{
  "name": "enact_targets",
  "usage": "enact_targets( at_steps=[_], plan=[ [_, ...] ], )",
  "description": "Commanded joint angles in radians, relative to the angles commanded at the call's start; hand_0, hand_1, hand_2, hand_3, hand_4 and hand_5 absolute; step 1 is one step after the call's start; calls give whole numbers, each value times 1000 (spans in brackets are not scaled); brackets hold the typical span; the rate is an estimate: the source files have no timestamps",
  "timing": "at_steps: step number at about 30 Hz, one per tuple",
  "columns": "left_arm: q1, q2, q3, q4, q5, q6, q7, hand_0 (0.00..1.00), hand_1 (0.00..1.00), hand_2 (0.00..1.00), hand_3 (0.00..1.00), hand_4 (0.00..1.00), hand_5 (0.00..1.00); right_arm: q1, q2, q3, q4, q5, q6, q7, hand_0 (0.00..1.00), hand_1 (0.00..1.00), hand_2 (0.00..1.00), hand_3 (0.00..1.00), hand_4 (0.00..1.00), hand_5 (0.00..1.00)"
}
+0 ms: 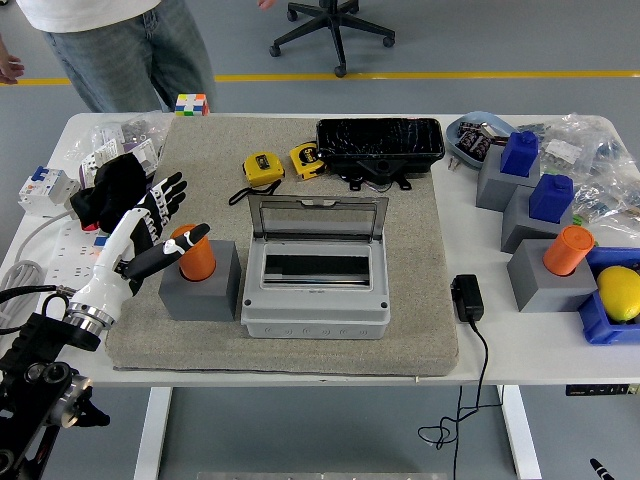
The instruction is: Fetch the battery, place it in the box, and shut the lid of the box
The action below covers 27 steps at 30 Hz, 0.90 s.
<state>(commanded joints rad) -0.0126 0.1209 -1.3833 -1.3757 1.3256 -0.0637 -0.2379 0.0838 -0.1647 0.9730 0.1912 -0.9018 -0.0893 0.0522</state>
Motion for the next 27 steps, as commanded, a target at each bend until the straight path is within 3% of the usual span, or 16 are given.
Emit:
enact_targets(
  at_steps=[4, 5, 10, 11, 16, 17, 27],
  plan=[
    [2, 0, 1, 1, -7, -7, 1, 879, 952, 938, 978, 998, 501, 0, 0, 2, 0, -1, 0, 0, 827, 819, 784, 821, 998, 964],
    [2, -1, 2, 1, -8, -8, 1, 742, 828, 845, 906, 998, 494, 0, 0, 2, 0, -1, 0, 0, 826, 818, 784, 820, 998, 966],
    [3, -2, 7, 4, -15, -15, 2, 742, 828, 845, 906, 998, 494, 0, 0, 2, 0, -1, 0, 0, 826, 818, 784, 820, 998, 966],
    [3, -3, 7, 5, -17, -15, 1, 696, 775, 777, 869, 998, 493, 0, -1, 2, 0, 0, 0, 0, 826, 818, 782, 820, 998, 967],
    [4, -13, 9, 22, -60, -19, -9, 696, 775, 777, 869, 998, 493, 0, -2, 1, 0, 1, -1, -1, 826, 818, 782, 820, 998, 967],
    [4, -15, 9, 25, -72, -22, -11, 723, 794, 773, 814, 998, 496, 0, -3, 0, 0, 1, -1, -1, 826, 818, 783, 819, 998, 967],
    [6, -26, 16, 41, -74, -30, -17, 747, 823, 802, 826, 998, 494, -2, -2, 1, -1, 1, -1, -1, 826, 817, 782, 819, 998, 967]
  ],
)
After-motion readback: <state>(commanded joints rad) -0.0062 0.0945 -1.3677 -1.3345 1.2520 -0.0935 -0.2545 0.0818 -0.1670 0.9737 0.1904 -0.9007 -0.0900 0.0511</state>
